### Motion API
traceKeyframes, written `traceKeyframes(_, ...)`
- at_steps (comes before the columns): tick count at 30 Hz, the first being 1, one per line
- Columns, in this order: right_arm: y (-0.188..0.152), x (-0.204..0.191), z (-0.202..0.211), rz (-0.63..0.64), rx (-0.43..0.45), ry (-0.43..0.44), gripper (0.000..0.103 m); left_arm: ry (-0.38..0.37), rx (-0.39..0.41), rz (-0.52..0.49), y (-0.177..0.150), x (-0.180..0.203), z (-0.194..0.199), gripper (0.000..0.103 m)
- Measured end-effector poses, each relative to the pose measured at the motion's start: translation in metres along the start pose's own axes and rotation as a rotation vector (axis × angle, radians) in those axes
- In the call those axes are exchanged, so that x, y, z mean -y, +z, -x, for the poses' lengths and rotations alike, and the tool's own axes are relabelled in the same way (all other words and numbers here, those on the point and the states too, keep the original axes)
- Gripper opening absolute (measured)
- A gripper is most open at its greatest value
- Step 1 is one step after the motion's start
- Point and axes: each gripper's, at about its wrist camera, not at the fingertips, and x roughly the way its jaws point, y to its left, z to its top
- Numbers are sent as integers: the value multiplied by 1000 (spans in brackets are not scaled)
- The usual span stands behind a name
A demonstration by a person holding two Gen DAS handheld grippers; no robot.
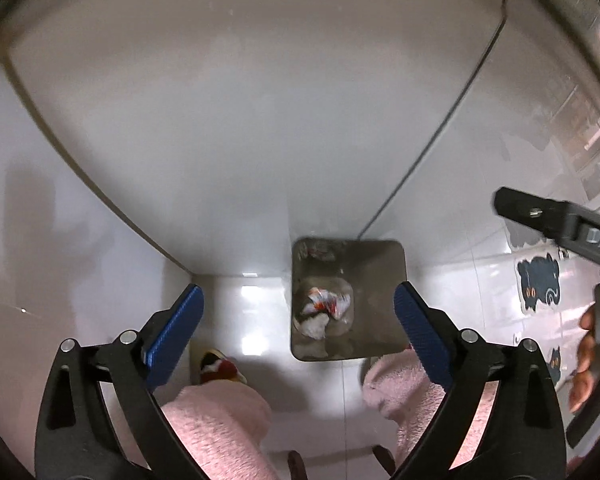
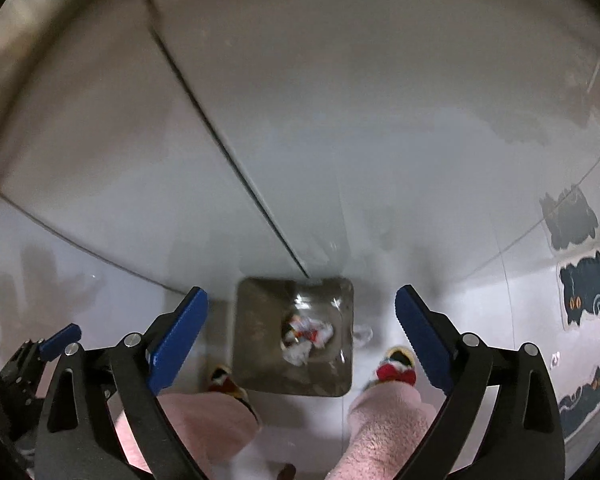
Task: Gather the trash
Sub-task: 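Raise both tools back to the counter and grasp the foil ball with the right tool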
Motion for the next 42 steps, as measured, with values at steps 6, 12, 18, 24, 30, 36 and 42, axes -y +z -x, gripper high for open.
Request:
traceKeyframes(6,16,-18,78,46,143,40,96,22,121,-10,18,2,67,92)
traceKeyframes(12,45,-22,138,75,273,76,96,11,233,1,43,1,133,93)
traceKeyframes(18,84,-41,167,116,354,89,96,4,325,-14,71,0,175,92)
traceKeyframes(24,121,-57,169,144,383,89,88,15,402,-46,104,1,191,90)
traceKeyframes(30,150,-68,141,155,336,81,74,-35,410,-38,143,-6,185,73)
traceKeyframes(36,164,-71,118,148,319,94,70,-49,393,-72,173,-1,161,67)
traceKeyframes(42,177,-79,101,160,302,108,66,-78,353,-84,197,6,132,56)
